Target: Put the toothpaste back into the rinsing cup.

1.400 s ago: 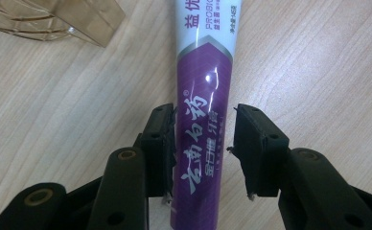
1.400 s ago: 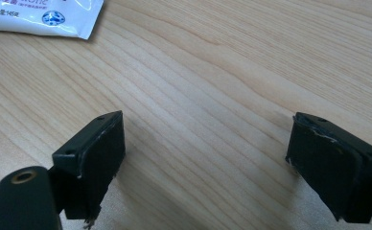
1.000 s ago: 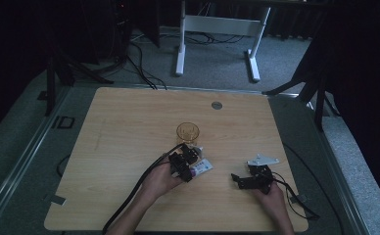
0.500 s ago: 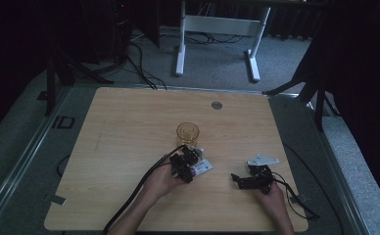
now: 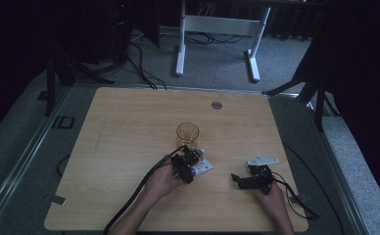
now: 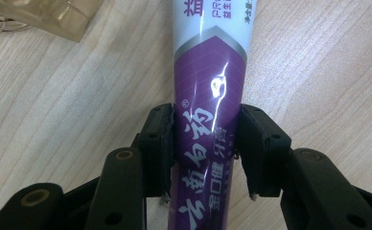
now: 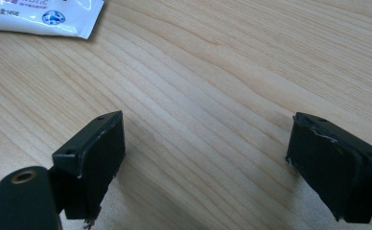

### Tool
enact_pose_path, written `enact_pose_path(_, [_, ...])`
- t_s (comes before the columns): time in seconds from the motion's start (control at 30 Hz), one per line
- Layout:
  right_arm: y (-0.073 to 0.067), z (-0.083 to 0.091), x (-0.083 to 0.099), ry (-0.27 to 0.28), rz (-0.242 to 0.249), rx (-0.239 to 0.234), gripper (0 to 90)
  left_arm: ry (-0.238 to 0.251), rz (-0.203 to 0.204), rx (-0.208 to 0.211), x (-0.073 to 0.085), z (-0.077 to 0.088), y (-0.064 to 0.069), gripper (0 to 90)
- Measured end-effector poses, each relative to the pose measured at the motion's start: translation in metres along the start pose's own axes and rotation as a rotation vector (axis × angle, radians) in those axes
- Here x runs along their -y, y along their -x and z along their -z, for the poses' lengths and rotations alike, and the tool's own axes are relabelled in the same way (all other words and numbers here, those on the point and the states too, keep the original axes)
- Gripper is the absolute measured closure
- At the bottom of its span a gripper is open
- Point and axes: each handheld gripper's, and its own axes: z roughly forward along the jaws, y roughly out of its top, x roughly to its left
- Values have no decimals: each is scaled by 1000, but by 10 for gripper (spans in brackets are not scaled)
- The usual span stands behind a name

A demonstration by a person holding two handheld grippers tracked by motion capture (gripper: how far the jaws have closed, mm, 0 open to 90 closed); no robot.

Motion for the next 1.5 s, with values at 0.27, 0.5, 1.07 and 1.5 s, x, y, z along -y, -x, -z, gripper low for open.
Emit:
enact_pose_path(0.27, [0,0,0,0,0,0,126,-4,0,-5,-1,-4,1,570])
enact_pose_path(0.5, [0,0,0,0,0,0,127,-2,0,-5,-2,-5,0,565])
enact_pose_path(1.07, [0,0,0,0,0,0,127,11,4,-7,0,-4,2,602])
enact_pose_path(1.5, [0,0,0,0,0,0,126,19,5,2,2,-1,0,673])
